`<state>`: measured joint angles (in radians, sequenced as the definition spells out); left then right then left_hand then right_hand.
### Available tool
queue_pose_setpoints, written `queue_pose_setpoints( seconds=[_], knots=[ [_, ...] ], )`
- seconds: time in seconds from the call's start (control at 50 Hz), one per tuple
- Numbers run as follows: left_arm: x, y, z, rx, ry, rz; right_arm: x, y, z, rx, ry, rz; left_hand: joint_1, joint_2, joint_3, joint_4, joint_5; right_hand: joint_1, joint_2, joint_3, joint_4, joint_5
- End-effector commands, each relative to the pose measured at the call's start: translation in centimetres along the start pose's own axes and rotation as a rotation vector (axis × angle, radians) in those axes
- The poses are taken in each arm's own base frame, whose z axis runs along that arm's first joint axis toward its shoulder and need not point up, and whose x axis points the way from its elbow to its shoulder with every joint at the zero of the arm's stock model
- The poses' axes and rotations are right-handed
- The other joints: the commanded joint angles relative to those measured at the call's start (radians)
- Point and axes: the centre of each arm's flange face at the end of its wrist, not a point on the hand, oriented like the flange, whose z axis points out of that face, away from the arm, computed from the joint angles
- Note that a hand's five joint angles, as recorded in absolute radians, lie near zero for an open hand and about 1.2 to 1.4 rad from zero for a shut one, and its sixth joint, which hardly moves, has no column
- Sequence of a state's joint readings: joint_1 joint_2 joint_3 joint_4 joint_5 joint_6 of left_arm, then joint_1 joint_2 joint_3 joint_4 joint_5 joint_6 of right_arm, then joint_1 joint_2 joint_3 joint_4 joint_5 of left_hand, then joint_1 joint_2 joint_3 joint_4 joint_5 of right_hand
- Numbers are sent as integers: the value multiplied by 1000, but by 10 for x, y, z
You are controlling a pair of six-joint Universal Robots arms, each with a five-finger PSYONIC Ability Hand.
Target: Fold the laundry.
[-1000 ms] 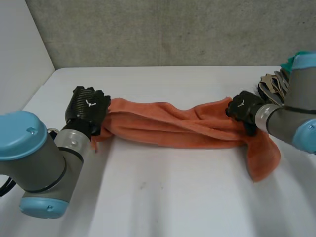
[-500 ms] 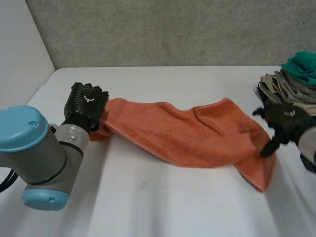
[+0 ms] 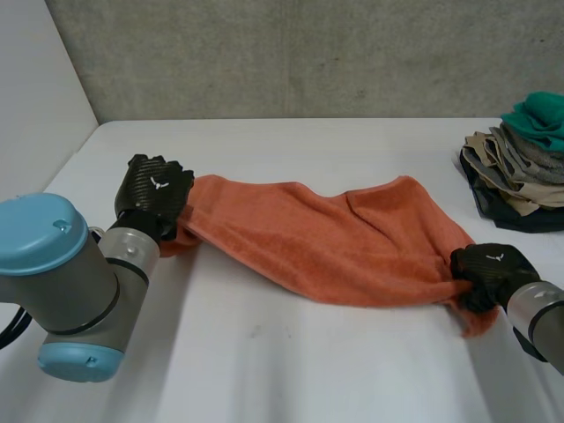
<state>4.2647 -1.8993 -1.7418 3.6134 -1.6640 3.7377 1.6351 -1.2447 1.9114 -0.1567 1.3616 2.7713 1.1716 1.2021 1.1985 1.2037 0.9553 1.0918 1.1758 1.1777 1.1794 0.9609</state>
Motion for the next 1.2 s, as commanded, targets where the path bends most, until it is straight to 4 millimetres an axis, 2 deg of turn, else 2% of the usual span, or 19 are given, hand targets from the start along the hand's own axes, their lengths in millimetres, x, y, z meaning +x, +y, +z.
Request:
queue_pose_setpoints(
  seconds=[0.02,0.1,0.18,0.26,0.36,0.42,0.46,0.54,0.58,0.64,0.66,0.72,0.74,0.78,0.8,0.88,0.92,1.0,1.2],
  knots=[
    [-18,-15,-8,6,-43,-6,20,-34,-2,99,102,-141,225,194,198,193,266,304,220,219,217,261],
    [-53,-37,-26,13,-112,-15,27,-74,-38,148,148,-346,225,194,198,193,266,304,220,219,217,261],
    [-82,-61,-48,42,-169,-10,29,-99,-73,86,134,-525,225,194,198,193,266,304,220,219,217,261],
    [-95,-73,-71,19,-165,1,30,-118,-101,34,81,-609,225,194,198,193,266,304,220,219,217,261],
    [-91,-70,-91,-68,-74,13,27,-126,-112,0,20,-639,225,194,198,193,266,304,220,219,217,261],
    [-80,-59,-92,-116,0,30,27,-118,-97,-35,-12,-650,225,194,198,193,266,304,220,219,217,261],
    [-72,-48,-85,-146,35,40,25,-110,-81,-69,-48,-644,225,194,198,193,266,304,220,219,217,261],
    [-56,-23,-51,-197,75,93,11,-97,-39,-88,-96,-673,225,194,198,193,266,304,220,219,217,261],
    [-51,-12,-14,-170,51,150,10,-104,-21,-62,-42,-691,225,194,198,193,266,304,220,219,217,261],
    [-55,-11,16,-115,-2,197,16,-121,0,4,67,-703,225,194,198,193,266,304,220,219,217,261],
    [-62,-16,37,-59,-55,231,23,-139,12,84,161,-706,225,194,198,193,266,304,220,219,217,261],
    [-78,-35,65,55,-163,283,31,-177,23,256,307,-696,225,194,198,193,266,304,220,219,217,261],
    [-93,-56,80,156,-257,301,34,-207,23,403,401,-673,225,194,198,193,266,304,220,219,217,261],
    [-109,-80,92,277,-370,315,39,-235,19,561,491,-639,225,194,198,193,266,304,220,219,217,261],
    [-124,-101,97,376,-468,321,45,-260,13,719,576,-594,225,194,198,193,266,304,220,219,217,261],
    [-149,-137,95,575,-664,302,51,-290,-6,919,680,-537,225,194,198,193,266,304,220,219,217,261],
    [-144,-140,93,598,-665,296,49,-289,-6,910,670,-538,225,194,198,193,266,304,220,219,217,261],
    [-131,-118,91,507,-587,289,31,-272,-1,808,559,-543,225,194,198,193,266,304,220,219,217,261],
    [-72,-21,68,213,-301,191,-2,-186,28,443,241,-529,225,194,198,193,266,304,220,219,217,261]
  ],
)
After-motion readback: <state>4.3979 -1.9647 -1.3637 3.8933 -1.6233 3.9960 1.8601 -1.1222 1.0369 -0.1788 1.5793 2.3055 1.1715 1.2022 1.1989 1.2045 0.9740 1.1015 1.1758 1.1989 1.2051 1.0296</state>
